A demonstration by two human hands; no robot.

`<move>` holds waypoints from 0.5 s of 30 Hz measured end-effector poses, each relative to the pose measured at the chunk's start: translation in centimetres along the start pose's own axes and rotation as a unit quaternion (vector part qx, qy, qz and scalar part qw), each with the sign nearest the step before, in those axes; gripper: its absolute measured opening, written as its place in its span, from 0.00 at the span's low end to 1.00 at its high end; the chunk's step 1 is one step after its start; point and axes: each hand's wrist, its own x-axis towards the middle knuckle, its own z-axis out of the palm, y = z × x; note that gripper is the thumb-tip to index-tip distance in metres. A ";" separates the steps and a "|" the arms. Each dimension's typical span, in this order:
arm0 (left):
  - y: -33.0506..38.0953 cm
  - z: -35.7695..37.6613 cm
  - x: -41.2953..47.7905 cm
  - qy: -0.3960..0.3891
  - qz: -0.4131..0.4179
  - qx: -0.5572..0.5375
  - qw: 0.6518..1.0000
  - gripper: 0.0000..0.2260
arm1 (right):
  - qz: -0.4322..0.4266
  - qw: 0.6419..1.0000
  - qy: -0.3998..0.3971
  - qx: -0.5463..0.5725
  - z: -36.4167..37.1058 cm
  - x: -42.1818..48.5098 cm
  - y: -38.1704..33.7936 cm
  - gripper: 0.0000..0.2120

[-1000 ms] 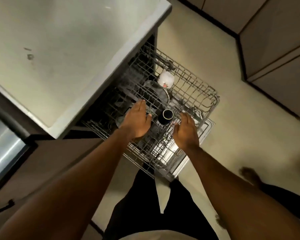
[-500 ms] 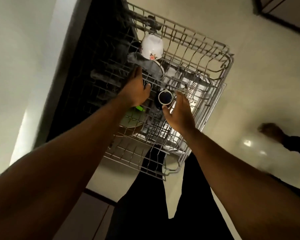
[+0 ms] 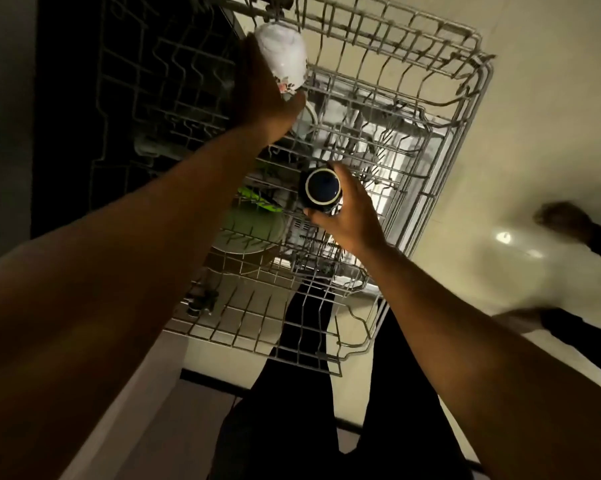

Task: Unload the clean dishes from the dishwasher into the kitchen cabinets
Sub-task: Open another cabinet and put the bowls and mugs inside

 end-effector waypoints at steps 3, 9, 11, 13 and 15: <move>0.9 0.9 1.3 0.011 -0.013 -0.021 1.000 0.40 | -0.010 1.000 0.014 0.014 -0.2 0.0 0.1 0.41; 1.0 1.5 2.5 0.045 -0.020 -0.043 0.998 0.41 | -0.004 0.999 0.021 0.035 -0.3 0.0 -0.1 0.41; 0.9 1.6 2.6 0.054 -0.018 -0.081 0.995 0.40 | -0.002 0.999 0.023 0.042 -0.3 0.0 -0.2 0.41; 0.1 2.2 3.1 0.073 -0.021 -0.131 0.988 0.42 | 0.001 0.999 0.023 0.044 -0.2 0.0 -0.2 0.41; -1.0 3.6 4.2 0.077 -0.018 -0.132 0.988 0.45 | 0.005 0.999 0.021 0.046 -0.1 0.0 -0.2 0.41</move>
